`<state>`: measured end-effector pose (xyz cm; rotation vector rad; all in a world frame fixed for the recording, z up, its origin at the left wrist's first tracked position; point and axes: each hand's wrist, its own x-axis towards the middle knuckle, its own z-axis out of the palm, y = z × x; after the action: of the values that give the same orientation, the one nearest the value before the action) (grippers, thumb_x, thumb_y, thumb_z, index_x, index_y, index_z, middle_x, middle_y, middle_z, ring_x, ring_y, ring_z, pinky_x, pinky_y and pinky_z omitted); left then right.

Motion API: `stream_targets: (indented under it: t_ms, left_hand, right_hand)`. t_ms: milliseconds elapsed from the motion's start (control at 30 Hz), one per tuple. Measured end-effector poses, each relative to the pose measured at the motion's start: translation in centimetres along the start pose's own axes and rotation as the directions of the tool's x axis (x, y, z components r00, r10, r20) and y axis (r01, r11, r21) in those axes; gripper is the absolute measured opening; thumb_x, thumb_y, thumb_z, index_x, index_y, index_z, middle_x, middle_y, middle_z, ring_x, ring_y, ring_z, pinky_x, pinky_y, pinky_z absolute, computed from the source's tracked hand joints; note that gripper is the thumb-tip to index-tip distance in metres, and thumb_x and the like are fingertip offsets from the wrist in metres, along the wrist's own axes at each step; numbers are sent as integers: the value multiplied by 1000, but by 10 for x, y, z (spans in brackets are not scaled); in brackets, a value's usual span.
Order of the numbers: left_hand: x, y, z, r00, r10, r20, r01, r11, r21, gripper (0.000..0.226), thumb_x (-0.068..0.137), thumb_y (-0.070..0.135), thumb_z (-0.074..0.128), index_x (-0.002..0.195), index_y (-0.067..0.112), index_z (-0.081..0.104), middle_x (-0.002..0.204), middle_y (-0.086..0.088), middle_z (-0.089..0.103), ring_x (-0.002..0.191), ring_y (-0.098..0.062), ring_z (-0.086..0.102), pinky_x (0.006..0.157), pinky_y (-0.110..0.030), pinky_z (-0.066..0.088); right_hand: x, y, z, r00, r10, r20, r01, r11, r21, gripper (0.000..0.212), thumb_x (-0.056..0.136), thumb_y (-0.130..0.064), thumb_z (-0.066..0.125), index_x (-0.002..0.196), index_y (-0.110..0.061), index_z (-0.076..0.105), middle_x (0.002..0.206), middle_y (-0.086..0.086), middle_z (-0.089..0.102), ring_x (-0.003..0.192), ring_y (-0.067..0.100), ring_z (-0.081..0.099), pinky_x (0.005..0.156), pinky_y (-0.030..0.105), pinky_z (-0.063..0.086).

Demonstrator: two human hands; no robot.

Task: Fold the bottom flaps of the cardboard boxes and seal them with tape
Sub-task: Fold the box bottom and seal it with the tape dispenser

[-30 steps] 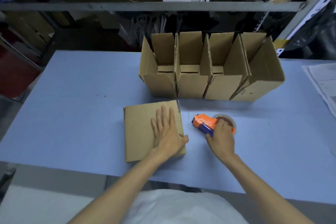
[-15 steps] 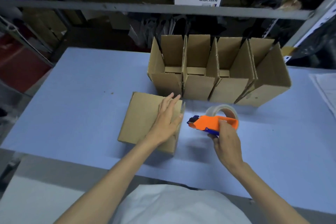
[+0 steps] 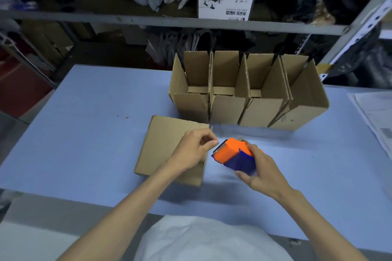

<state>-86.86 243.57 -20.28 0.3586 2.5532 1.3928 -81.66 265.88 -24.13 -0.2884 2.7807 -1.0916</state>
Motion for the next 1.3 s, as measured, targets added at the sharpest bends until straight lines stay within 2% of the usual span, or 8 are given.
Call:
stream_targets:
  t_ms: [133,200,333,433,733,1033,1200,1300]
  left_hand:
    - [6,1,5,996,-84,3,84,996,41,10,87,13,59,82,14,68,75,7,65,70,-8,58,68,-26,49]
    - [9,0,4,992,-124,-1,124,991,55,12,86,13,57,80,17,67,76,9,64,73,-6,58,70,-26,49]
    - [15,-2,-1,980,-175,97,187,973,-132,13,87,7,60,81,17,67,85,-1,68,77,-9,60,74,-29,51]
    - [19,-3,-3,977,-189,93,202,969,-144,14,85,4,62,78,16,68,82,0,67,75,-11,61,74,-32,54]
    - [20,-11,5,926,-374,52,377,908,-183,11,90,16,63,84,10,69,79,-8,70,76,-19,68,68,-25,56]
    - [18,-15,19,880,-463,-107,465,885,-5,21,84,1,56,70,13,66,76,-1,66,71,-12,61,55,-18,44]
    - [15,-31,-3,855,-482,-192,495,869,23,11,81,7,66,71,9,70,73,-2,68,77,-19,65,70,-30,54]
    - [11,-39,-16,876,-464,-131,476,875,86,17,84,10,66,69,16,68,69,2,67,74,-17,65,72,-30,54]
  right_hand:
    - [7,-1,2,995,100,19,-100,995,9,71,58,-30,80,107,-32,30,90,-13,54,71,9,58,56,22,46]
    - [8,0,3,999,35,-30,-36,999,-10,64,57,-26,78,101,-33,33,87,-13,54,68,9,57,52,22,46]
    - [8,0,0,990,-60,-128,54,997,-52,61,57,-24,81,107,-28,46,96,-10,59,76,12,58,56,27,52]
    - [12,1,-7,991,-83,-105,75,994,-77,63,60,-25,81,114,-25,49,102,-9,59,82,12,58,61,28,53]
    - [17,-8,-9,979,-165,-117,149,980,-134,64,59,-48,82,109,-17,56,99,-7,64,76,5,55,62,7,39]
    - [32,-9,-10,985,-170,-23,160,958,-236,65,64,-62,76,108,-17,59,97,-3,67,77,15,61,62,17,44]
    - [19,1,-18,992,-118,38,124,949,-288,54,64,-63,68,99,-24,58,85,-7,63,69,16,55,58,25,44]
    - [11,9,-25,994,-80,73,101,932,-348,56,62,-70,67,96,-26,57,81,-9,61,67,16,53,56,26,38]
